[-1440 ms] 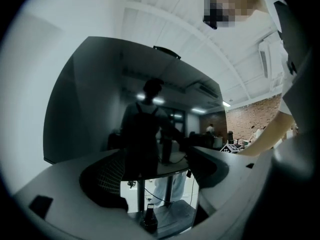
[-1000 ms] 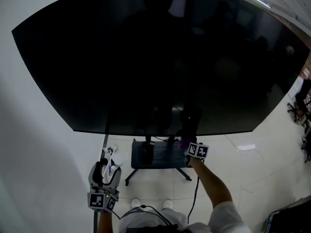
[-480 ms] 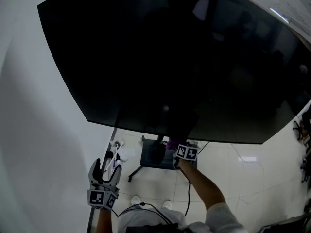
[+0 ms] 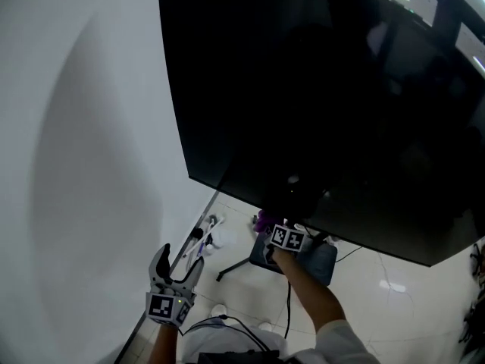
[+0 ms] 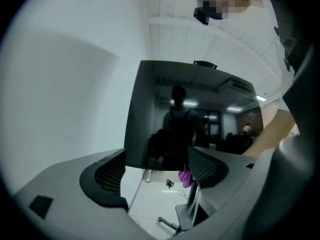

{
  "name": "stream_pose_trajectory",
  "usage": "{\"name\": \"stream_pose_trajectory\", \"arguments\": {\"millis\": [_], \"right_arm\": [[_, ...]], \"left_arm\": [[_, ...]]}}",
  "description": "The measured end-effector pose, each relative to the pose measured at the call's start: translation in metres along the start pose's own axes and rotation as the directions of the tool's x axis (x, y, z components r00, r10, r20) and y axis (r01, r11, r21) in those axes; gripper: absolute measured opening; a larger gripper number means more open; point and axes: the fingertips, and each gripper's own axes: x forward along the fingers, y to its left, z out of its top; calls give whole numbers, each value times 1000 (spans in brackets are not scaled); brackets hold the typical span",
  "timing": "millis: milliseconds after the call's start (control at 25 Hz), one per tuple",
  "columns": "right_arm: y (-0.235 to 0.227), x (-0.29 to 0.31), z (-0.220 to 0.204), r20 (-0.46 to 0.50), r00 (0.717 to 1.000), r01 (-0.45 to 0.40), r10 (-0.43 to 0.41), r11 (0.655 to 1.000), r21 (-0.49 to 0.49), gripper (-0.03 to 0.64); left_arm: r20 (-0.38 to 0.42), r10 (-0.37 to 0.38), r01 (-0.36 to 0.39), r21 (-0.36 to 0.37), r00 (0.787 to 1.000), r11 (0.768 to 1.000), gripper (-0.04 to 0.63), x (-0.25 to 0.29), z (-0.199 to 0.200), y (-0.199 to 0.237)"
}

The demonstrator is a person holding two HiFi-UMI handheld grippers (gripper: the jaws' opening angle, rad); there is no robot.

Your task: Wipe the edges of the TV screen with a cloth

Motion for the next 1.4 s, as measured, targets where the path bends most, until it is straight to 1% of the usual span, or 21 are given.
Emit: {"name": "stream_pose_trajectory", "arguments": {"millis": [80, 200, 400, 680, 800, 920, 1120, 1280, 1400], "right_arm": [[24, 21, -1, -15, 999, -33, 33, 999, -13, 55], [63, 53, -2, -36, 996, -82, 81, 996, -31, 54], [121, 103, -4, -66, 988, -141, 137, 988, -62, 54], [194, 156, -3, -121, 969, -234, 216, 959, -157, 55], [212, 172, 1, -137, 966, -236, 217, 961, -142, 54], [229, 177, 2, -164, 967, -211, 195, 974, -83, 54], [260, 193, 5, -155, 964, -227, 215, 972, -63, 54], [295, 203, 31, -108, 951, -304, 291, 944, -126, 54], [310, 195, 55, -66, 953, -303, 297, 945, -121, 54]], "left_arm": [[-1, 24, -24, -15, 1000, 1000, 371, -5, 9, 4], [1, 47, -47, 1, 999, 999, 371, -15, 15, 16], [6, 101, -101, 15, 995, 995, 371, -34, 18, 43], [4, 216, -217, 19, 976, 976, 371, -64, 15, 84], [4, 242, -242, 20, 970, 970, 371, -70, 14, 93], [8, 259, -260, 21, 966, 966, 371, -75, 16, 99], [3, 288, -288, 16, 958, 957, 371, -86, 16, 110], [-3, 301, -301, 13, 954, 954, 371, -85, 14, 115], [0, 290, -290, 11, 957, 957, 371, -80, 13, 116]]}}
